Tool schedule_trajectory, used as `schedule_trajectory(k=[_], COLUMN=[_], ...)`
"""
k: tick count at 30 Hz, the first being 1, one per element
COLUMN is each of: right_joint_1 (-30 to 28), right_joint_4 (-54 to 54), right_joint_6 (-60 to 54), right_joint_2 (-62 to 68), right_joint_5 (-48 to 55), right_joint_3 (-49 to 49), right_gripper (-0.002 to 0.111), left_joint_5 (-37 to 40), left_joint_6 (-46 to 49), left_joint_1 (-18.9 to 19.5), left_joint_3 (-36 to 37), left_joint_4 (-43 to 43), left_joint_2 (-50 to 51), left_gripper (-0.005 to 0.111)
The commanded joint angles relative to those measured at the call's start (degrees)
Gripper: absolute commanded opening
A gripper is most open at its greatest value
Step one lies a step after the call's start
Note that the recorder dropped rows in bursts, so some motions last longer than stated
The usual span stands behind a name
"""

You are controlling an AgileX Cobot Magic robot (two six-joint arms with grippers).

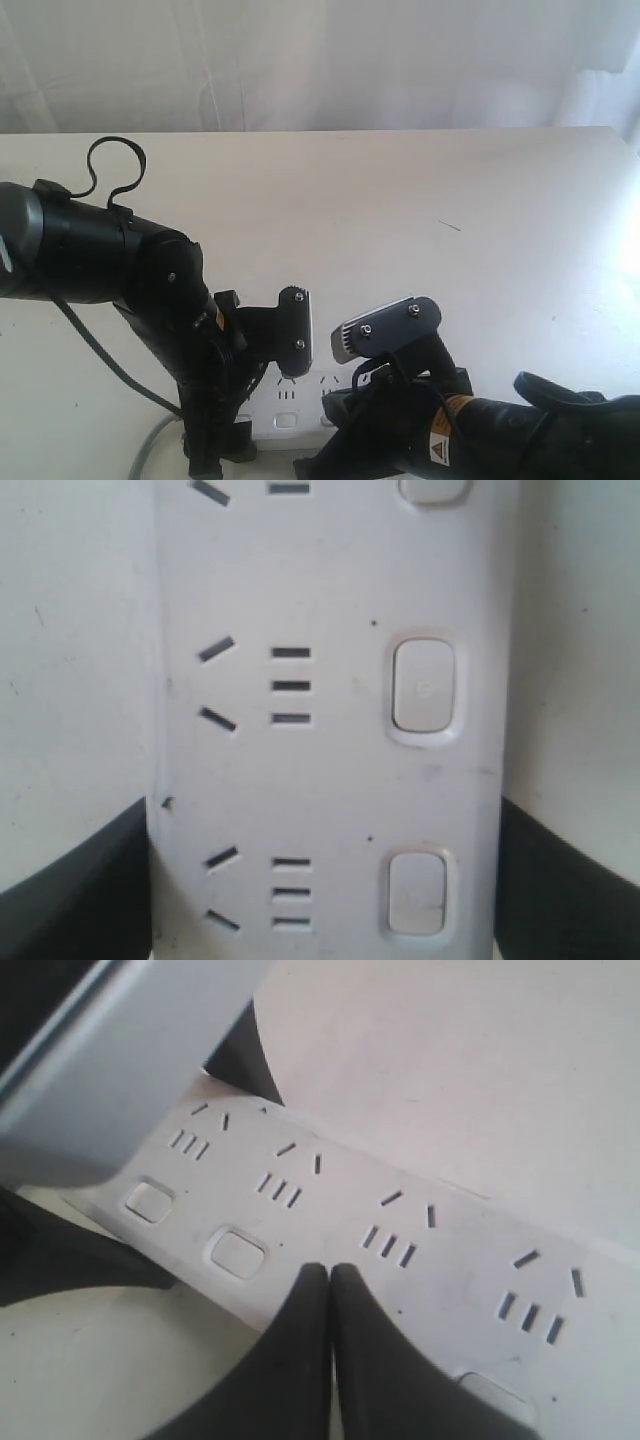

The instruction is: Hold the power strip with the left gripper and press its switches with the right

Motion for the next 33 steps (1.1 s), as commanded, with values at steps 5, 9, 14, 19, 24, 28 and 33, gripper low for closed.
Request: schedule_trajectory(k=[5, 9, 14, 19, 24, 28, 33], right_joint_1=[0.1, 0.1, 0.1, 0.1, 0.1, 0.1, 0.1], right_joint_4=[-0.4, -0.4, -0.4, -0.4, -0.4, -0.4, -0.4], right_joint_6=[-0.7, -0.7, -0.7, -0.7, -0.7, -0.7, -0.7], right_joint_2=[2.1, 3.6, 4.7, 4.7, 4.7, 4.7, 4.9], right_joint_5=[0.4, 0.0, -0.6, 1.7, 4.5, 5.0, 7.0], right_joint_3=[0.3, 0.3, 0.3, 0.3, 0.3, 0.3, 0.3], right_gripper=[0.000, 0.000, 0.000, 0.000, 0.000, 0.000, 0.000], left_joint_5=[3.6, 3.6, 3.6, 3.6, 3.5, 3.5, 3.5], left_joint_6=[0.1, 0.1, 0.1, 0.1, 0.1, 0.1, 0.1], left_joint_1=[0.0, 0.0, 0.0, 0.0, 0.0, 0.0, 0.0], left_joint_3=[2.6, 2.3, 2.3, 2.3, 2.3, 2.3, 2.3], left_joint_4=[3.5, 3.4, 3.2, 3.2, 3.2, 3.2, 3.2], left_joint_2=[3.3, 3.3, 3.3, 3.3, 3.3, 3.3, 3.3], left_gripper=[0.000, 0.000, 0.000, 0.000, 0.000, 0.000, 0.000])
